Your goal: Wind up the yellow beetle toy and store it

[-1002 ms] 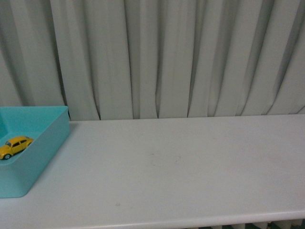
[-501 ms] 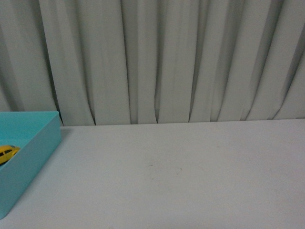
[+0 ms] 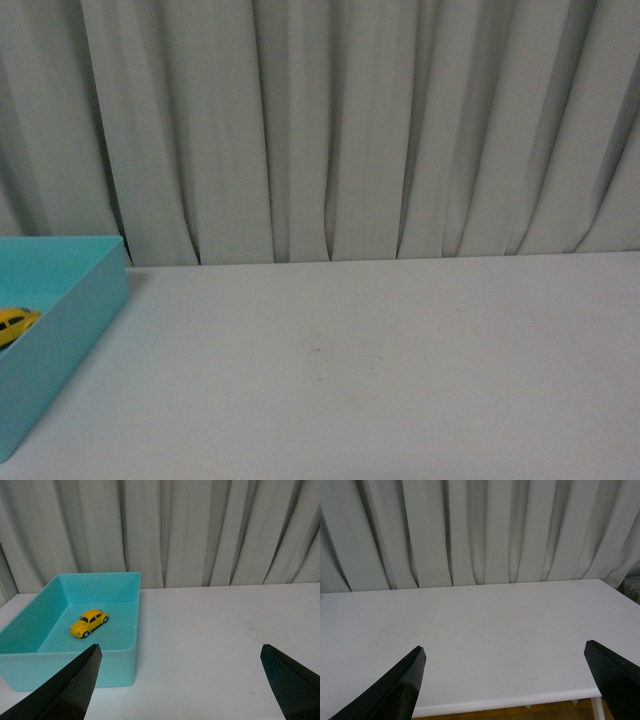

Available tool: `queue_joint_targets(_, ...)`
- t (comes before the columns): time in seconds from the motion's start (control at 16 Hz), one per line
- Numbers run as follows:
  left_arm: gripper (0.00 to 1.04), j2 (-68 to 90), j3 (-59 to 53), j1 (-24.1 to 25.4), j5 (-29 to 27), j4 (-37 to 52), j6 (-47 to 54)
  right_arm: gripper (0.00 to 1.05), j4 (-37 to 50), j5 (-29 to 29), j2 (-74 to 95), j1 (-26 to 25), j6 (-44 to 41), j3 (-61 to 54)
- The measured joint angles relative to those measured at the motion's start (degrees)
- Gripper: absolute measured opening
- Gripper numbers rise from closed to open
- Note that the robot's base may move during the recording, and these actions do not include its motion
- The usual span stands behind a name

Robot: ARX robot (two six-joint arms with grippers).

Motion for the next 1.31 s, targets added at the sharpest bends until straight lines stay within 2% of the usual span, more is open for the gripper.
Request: queue_joint_targets(1.31,0.98,0.0,0.0,0.0,0.0,0.0,0.0,0.98,0.0,0.0,0.0,0.0,0.0,0.0)
